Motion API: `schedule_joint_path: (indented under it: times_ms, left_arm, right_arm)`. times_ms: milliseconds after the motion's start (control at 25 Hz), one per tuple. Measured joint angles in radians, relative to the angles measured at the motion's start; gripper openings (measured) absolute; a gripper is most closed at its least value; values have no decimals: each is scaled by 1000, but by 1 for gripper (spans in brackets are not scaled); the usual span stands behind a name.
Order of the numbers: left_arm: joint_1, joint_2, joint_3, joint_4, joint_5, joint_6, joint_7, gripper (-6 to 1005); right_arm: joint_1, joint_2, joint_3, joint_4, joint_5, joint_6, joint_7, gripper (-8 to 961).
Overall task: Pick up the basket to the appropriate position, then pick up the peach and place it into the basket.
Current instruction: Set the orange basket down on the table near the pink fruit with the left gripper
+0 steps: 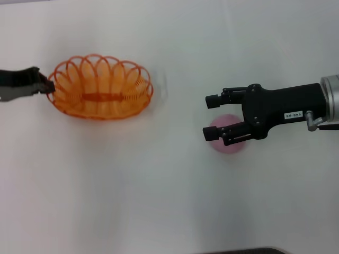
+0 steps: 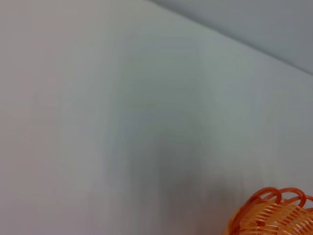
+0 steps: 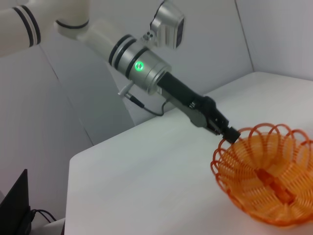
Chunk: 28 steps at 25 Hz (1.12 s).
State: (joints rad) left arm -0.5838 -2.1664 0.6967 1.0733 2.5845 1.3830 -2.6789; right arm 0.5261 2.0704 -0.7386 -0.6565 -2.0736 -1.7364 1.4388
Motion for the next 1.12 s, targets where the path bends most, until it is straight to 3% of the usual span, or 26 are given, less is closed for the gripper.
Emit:
schedule_joint_path:
  times_ms: [600, 760, 920, 1040, 1120]
  left_arm:
    - [6, 6, 9, -54, -3, -6, 8, 122]
    - [9, 8, 9, -28, -3, 6, 12, 257]
    - [34, 12, -3, 84, -47, 62, 94, 404]
    - [91, 6, -8, 205, -189, 121, 265, 523]
    - [147, 4, -10, 244, -368, 170, 453, 528]
  right_arm:
    - [0, 0, 1, 5, 1, 7, 0, 879]
    - [0, 0, 1, 7, 2, 8, 0, 878]
    - [2, -1, 7, 8, 3, 9, 0, 877]
    - [6, -1, 29, 8, 4, 7, 6, 877]
    - [10, -1, 42, 8, 6, 2, 12, 876]
